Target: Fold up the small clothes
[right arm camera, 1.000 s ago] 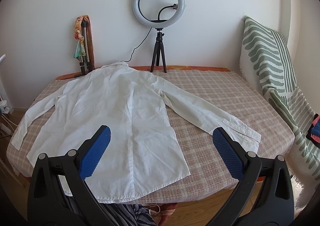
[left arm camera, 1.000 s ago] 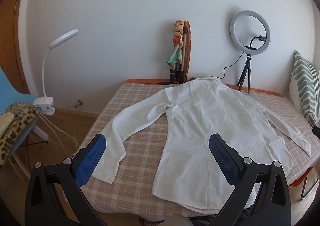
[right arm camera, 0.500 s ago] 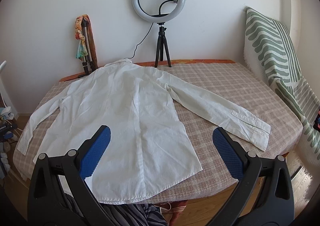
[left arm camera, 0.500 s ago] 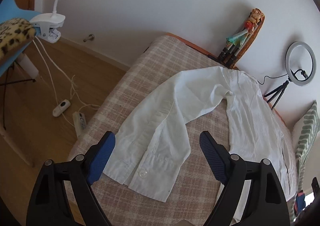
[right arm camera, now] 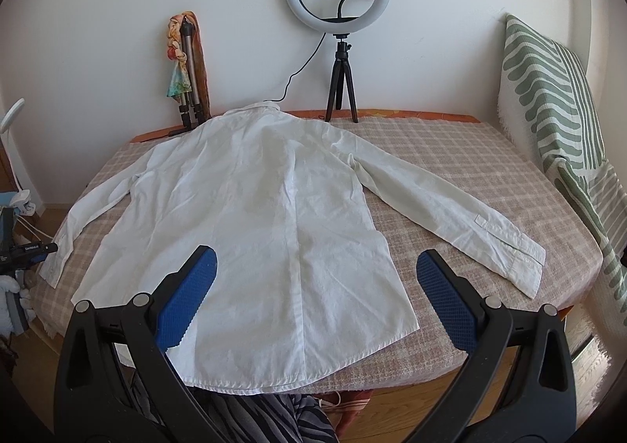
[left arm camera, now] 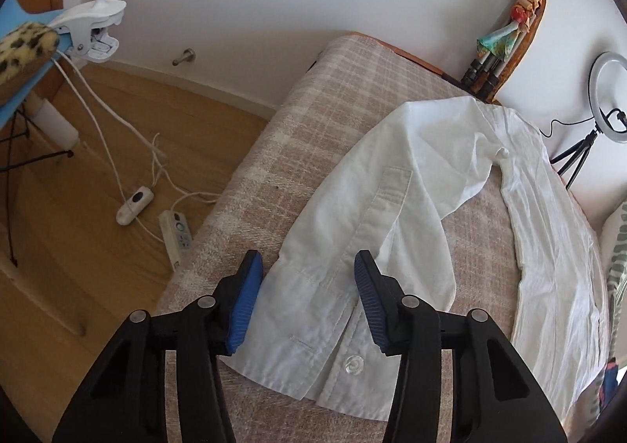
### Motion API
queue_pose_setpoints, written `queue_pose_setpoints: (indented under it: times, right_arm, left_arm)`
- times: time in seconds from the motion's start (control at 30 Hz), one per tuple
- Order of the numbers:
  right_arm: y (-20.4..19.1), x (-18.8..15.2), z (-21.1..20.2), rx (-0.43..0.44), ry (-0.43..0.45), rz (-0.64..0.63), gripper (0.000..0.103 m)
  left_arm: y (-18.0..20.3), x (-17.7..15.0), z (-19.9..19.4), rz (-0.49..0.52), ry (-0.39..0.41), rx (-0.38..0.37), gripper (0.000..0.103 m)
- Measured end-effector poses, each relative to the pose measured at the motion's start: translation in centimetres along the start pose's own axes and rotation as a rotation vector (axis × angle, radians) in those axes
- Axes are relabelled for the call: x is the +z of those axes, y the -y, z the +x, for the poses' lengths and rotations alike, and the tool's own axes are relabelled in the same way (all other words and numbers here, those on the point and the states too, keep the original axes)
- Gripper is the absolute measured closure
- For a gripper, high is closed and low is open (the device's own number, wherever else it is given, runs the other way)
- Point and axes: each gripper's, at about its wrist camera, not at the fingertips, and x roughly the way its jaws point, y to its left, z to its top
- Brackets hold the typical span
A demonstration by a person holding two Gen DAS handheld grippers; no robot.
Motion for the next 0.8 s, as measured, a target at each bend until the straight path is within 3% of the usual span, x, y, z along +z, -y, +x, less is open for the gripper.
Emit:
queue_pose_setpoints:
  times: [0.13,0.2,0.4,0.6,0.7,0.8]
  right_arm:
    - [-0.1,0.0,0.0,0.007,0.001,0.001,0.0]
    - [-0.1,0.0,0.0,0.005,0.001,0.001,0.0]
    - [0.3,0.0,0.1,-0.003,-0.005,0.014,0.0]
    - [0.7,-0.2,0.1,-0.005,-0.008,0.03,0.0]
    - [0.7,-0.3,0.2,-0.001,-0.009,0.032,0.0]
    - [0.5,-0.4,0.3,0.006,-0.011,0.028,0.0]
  left_arm:
    - [0.0,-0.2,0.1,0.036,0.02,0.014,0.09]
    - [-0.4,-0.3,0.0,0.009,0.029,-0.023,0.094]
    - [0.0,-0.5,-1.0,-0.04,0.062,-0.083,0.097]
    - [1.1,-0.2,-2.5,-0.014,0.099,-0.105,0.098]
    - [1.9,-0.4,-3.7,-0.03,0.126,-0.167,0.098]
    - [4.4,-0.8,-5.7,0.025,0.167,-0.222,0.098]
